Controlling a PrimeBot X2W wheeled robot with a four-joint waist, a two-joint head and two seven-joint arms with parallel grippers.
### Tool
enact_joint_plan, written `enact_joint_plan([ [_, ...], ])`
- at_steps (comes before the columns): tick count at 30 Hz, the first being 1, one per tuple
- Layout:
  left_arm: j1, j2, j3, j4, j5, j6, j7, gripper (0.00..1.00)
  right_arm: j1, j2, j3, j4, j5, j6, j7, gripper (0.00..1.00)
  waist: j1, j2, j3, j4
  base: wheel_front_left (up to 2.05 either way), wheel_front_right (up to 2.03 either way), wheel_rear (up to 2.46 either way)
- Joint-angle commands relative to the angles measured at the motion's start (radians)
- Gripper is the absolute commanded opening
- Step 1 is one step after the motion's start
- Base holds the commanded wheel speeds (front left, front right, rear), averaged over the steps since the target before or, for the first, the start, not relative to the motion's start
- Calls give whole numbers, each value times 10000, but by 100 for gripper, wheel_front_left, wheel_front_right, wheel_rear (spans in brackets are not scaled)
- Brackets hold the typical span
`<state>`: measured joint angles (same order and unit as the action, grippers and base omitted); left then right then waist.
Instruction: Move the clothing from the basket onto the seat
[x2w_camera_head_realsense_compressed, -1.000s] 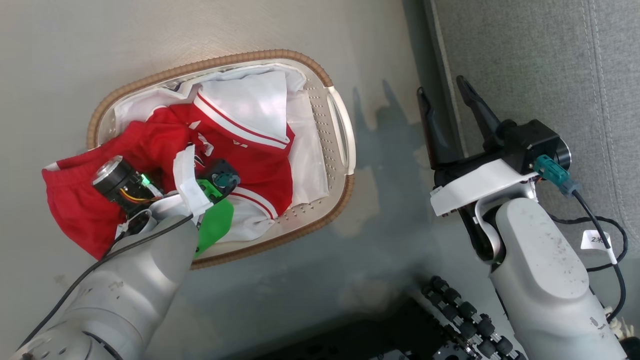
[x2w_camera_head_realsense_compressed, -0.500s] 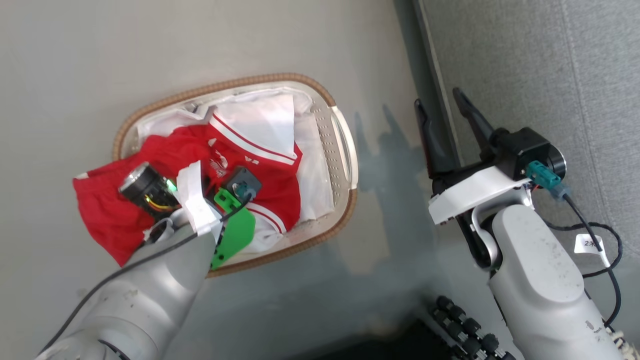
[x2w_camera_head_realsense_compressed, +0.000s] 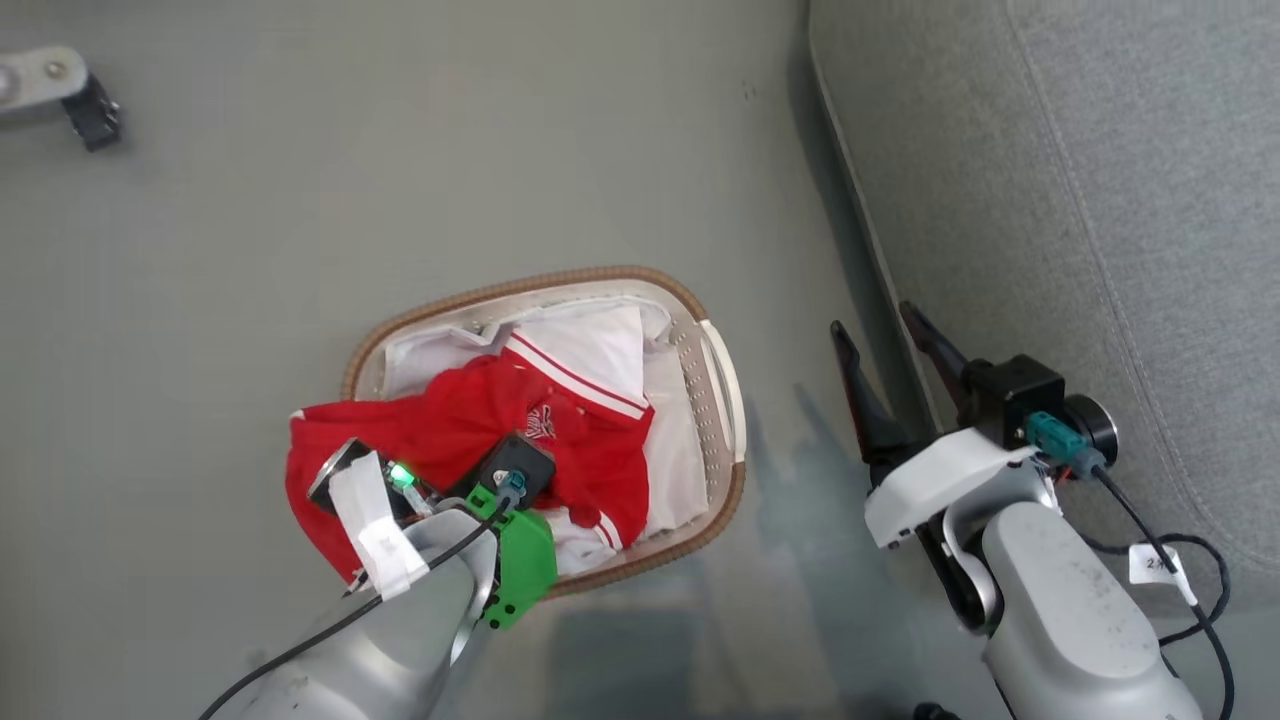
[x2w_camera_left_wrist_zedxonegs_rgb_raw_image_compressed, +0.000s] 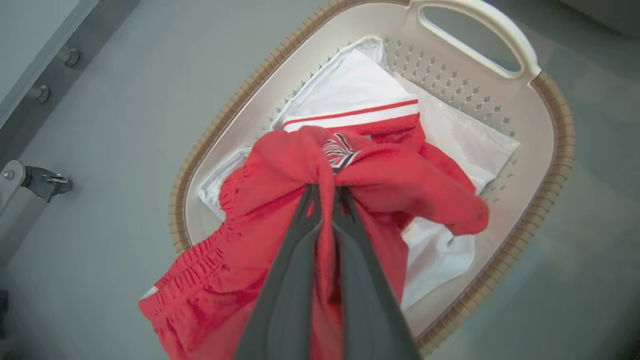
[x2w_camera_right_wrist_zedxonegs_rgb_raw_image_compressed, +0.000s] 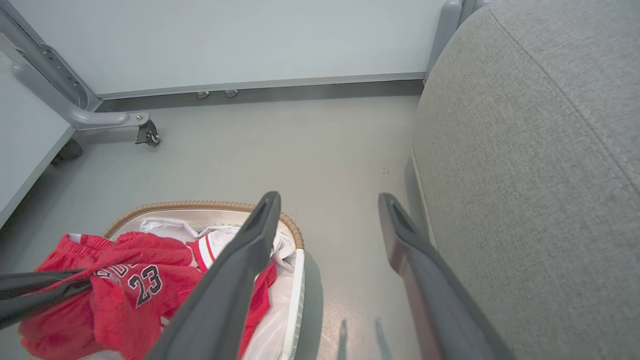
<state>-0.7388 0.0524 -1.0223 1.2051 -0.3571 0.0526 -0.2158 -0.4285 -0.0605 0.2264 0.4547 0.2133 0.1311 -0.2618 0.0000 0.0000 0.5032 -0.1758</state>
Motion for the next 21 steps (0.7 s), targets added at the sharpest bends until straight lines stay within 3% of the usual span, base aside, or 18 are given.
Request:
enact_joint_plan([
  [1, 146, -9, 51, -190, -81, -62, -178, 0, 270, -105, 20, 85, 73, -7, -48, 100, 0, 0, -1317, 691, 0, 0, 0],
  [9, 899, -21, 398, -2054, -535, 73, -500, 0, 1002, -194, 16, 318, 148, -7, -48, 100, 0, 0, -2453, 1182, 0, 0, 0],
  [21, 1648, 184, 2510, -5098, 69, -96, -499, 0, 1427, -161, 69, 335, 215, -7, -48, 100, 0, 0, -3039, 1440, 0, 0, 0],
])
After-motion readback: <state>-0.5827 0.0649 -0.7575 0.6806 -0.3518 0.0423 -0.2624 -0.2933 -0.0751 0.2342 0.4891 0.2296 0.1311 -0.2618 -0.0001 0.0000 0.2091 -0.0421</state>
